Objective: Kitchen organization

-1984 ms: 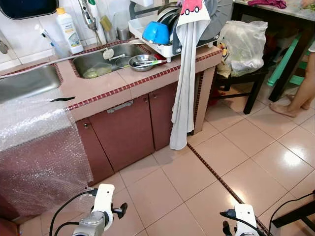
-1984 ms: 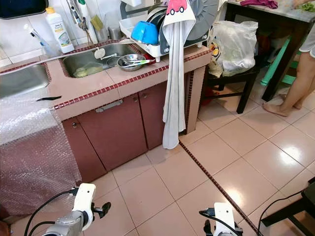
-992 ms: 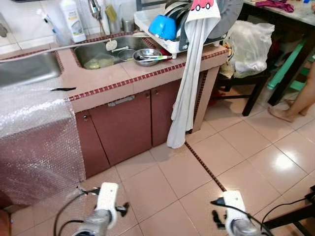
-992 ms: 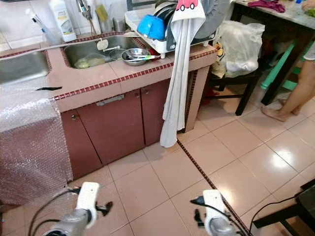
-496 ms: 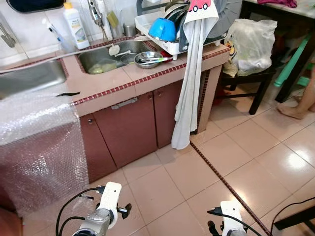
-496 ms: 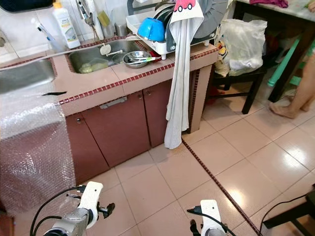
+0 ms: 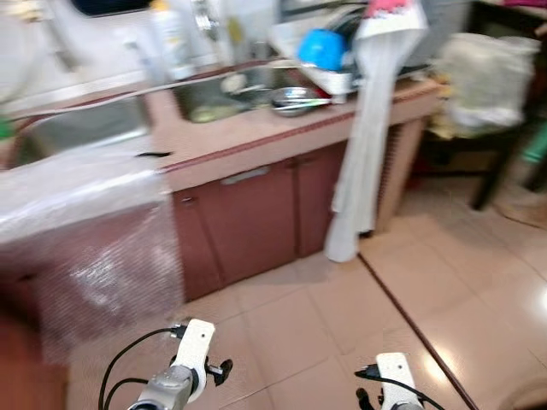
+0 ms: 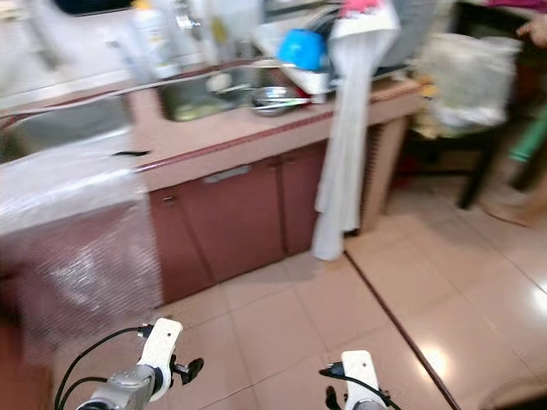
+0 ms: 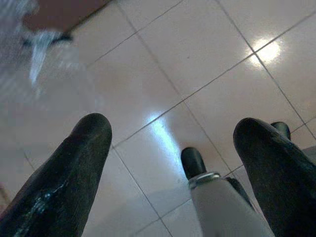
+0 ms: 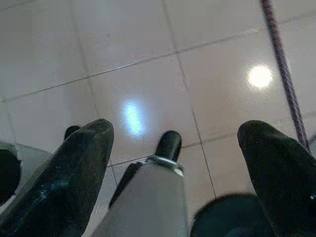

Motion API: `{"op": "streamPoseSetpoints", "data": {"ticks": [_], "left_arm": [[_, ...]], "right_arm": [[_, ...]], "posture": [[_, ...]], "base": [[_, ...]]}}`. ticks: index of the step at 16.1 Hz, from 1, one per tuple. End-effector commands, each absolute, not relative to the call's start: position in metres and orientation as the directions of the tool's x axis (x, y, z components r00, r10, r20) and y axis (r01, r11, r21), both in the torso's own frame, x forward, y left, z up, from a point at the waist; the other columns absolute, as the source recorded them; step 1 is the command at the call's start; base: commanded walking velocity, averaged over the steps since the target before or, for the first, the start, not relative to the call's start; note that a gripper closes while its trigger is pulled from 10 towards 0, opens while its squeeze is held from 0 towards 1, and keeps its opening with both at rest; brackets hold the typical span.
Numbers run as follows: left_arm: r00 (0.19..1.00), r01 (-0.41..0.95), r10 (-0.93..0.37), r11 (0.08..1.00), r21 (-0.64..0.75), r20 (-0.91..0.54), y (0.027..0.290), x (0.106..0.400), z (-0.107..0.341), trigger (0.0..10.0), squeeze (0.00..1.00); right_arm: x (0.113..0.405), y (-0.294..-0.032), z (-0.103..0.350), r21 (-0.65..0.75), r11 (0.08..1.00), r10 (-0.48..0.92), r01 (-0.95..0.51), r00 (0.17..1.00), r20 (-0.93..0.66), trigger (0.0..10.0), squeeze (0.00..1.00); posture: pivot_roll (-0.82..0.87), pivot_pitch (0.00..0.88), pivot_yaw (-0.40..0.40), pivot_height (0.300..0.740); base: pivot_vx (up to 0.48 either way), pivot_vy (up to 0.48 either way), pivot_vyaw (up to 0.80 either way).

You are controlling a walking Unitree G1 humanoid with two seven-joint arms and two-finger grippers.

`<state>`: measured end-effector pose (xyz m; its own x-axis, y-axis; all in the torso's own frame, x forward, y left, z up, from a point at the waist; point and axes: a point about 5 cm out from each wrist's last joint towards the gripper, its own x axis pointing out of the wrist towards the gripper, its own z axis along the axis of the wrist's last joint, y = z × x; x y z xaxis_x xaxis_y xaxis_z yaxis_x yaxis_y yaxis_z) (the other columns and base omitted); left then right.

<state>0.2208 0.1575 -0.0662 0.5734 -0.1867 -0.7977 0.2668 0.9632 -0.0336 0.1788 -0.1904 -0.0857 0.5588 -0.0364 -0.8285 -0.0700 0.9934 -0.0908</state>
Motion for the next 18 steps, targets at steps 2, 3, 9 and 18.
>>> {"op": "streamPoseSetpoints", "data": {"ticks": [2, 3, 9, 18], "left_arm": [[0.571, 0.271, -0.194, 0.962, -0.040, -0.797, 0.163, 0.218, -0.067, 10.0, 0.00], [0.569, 0.270, -0.192, 0.962, -0.040, -0.800, 0.165, 0.217, -0.068, 10.0, 0.00], [0.564, 0.256, -0.193, 0.965, -0.052, -0.803, 0.167, 0.212, -0.070, 10.0, 0.00], [0.733, 0.376, -0.328, 0.926, -0.047, -0.596, 0.151, 0.248, -0.040, 10.0, 0.00]], "right_arm": [[0.182, -0.185, -0.085, -0.087, 0.991, -0.016, -0.100, 0.564, -0.826, 10.0, 0.00], [0.184, -0.184, -0.084, -0.087, 0.991, -0.011, -0.107, 0.566, -0.824, 10.0, 0.00], [0.185, -0.190, -0.083, -0.106, 0.988, -0.021, -0.116, 0.570, -0.821, 10.0, 0.00], [0.213, -0.198, -0.057, -0.032, 0.999, -0.022, 0.002, 0.792, -0.611, 10.0, 0.00]], "posture": [[-0.01, 0.000, 0.125, 0.740], [-0.01, 0.000, 0.125, 0.740], [-0.01, 0.000, 0.113, 0.740], [-0.02, 0.000, 0.130, 0.740]], "base": [[0.000, 0.000, 0.80], [0.000, 0.000, 0.80], [0.000, 0.000, 0.80], [0.000, 0.000, 0.18]]}}
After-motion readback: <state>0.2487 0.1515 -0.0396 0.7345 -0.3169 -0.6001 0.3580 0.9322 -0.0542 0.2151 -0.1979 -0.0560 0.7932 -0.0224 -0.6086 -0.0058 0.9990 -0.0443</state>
